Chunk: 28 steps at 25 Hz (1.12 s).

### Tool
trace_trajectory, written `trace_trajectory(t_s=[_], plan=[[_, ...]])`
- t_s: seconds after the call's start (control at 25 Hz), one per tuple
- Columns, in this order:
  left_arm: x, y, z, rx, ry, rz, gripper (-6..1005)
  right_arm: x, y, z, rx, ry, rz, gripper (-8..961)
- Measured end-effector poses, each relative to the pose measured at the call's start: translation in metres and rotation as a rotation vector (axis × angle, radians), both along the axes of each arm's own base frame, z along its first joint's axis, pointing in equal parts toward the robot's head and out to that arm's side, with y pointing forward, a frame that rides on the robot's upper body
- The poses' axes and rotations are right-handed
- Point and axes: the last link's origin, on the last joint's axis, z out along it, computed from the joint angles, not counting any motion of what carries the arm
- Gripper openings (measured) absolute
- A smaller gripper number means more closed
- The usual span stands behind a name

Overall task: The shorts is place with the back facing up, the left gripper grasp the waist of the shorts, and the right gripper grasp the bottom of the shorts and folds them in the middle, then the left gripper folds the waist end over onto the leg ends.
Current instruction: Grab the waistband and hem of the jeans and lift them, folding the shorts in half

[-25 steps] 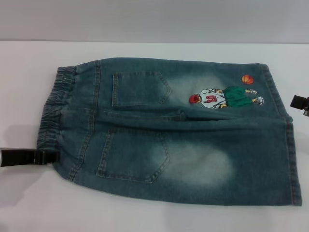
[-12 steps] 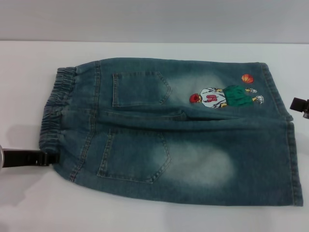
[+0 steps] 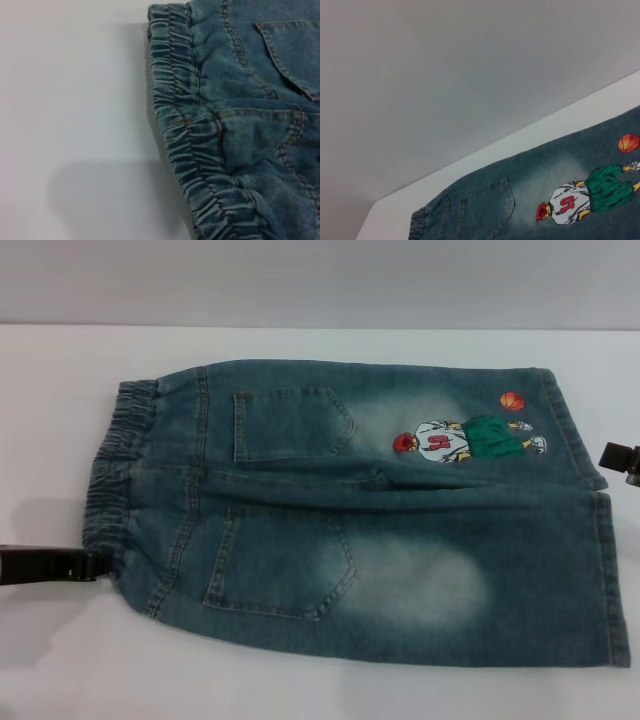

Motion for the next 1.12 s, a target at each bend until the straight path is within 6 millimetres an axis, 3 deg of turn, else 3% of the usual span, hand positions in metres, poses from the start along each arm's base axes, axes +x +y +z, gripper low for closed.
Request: trace_trajectory(t_s=[0.12, 0.28, 0.68, 1.12], plan=[[0.001, 0.000, 0.000, -0.002, 0.000, -0.003, 363, 0.000, -0.001, 0.000, -0.005, 0.002, 0.002, 670], [0.003, 0.001, 0.001, -0.002, 0.000, -0.009, 247, 0.001, -0.002, 0.001, -0.004, 0.004, -0.002, 670], [0.012, 0.003, 0.004, 0.000, 0.000, -0.032, 192, 0.004, -0.006, 0.000, -0.025, 0.006, -0.015, 670], [0.022, 0.009, 0.004, -0.016, -0.002, -0.057, 144, 0.032, -0.039, 0.007, -0.122, -0.004, -0.164, 670]])
